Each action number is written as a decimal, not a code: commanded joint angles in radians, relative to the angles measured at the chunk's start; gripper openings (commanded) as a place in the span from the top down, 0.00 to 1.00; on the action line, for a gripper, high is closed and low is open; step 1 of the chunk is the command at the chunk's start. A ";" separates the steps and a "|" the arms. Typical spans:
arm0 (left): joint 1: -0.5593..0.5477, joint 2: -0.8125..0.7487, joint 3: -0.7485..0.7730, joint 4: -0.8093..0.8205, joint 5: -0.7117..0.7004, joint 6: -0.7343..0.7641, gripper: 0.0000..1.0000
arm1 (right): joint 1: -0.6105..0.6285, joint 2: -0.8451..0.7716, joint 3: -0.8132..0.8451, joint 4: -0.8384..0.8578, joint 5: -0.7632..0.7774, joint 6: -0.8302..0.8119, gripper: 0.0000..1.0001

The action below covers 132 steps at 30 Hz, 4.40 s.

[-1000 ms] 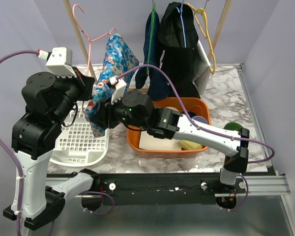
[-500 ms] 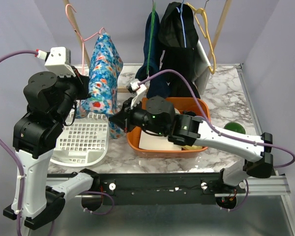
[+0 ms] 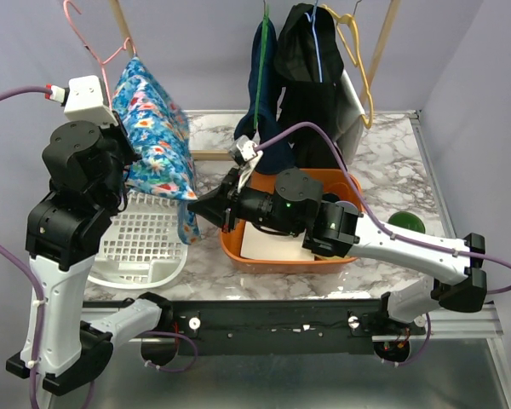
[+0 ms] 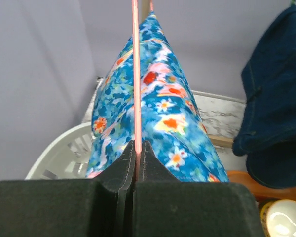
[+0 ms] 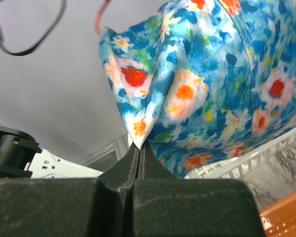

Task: Remove the skirt from the hanger

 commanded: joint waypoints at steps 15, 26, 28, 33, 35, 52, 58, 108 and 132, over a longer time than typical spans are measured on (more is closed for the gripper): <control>0.002 0.057 0.032 0.148 -0.369 0.089 1.00 | 0.010 -0.079 -0.022 0.296 -0.170 -0.109 0.99; 0.002 -0.038 0.056 0.101 0.030 -0.018 1.00 | 0.010 -0.071 -0.045 0.310 -0.170 -0.089 0.99; 0.002 -0.059 0.041 0.096 0.091 -0.035 1.00 | 0.010 -0.071 -0.045 0.309 -0.164 -0.089 0.99; 0.002 -0.130 -0.008 0.116 0.225 -0.037 1.00 | 0.010 -0.068 -0.049 0.326 -0.156 -0.089 0.99; 0.002 -0.148 -0.022 0.122 0.222 -0.029 1.00 | 0.010 -0.060 -0.049 0.326 -0.153 -0.085 0.99; 0.004 -0.104 0.007 0.182 -0.171 0.101 1.00 | 0.011 -0.184 -0.209 0.442 -0.100 -0.064 0.99; 0.002 -0.087 0.000 0.211 -0.238 0.147 1.00 | 0.011 -0.217 -0.213 0.435 -0.075 -0.112 0.99; 0.002 -0.032 0.151 0.193 -0.101 0.101 1.00 | 0.014 -0.105 -0.078 0.420 0.127 -0.086 0.99; 0.002 -0.119 0.194 0.230 0.273 -0.072 1.00 | -0.073 0.389 0.382 0.836 -0.190 0.004 0.99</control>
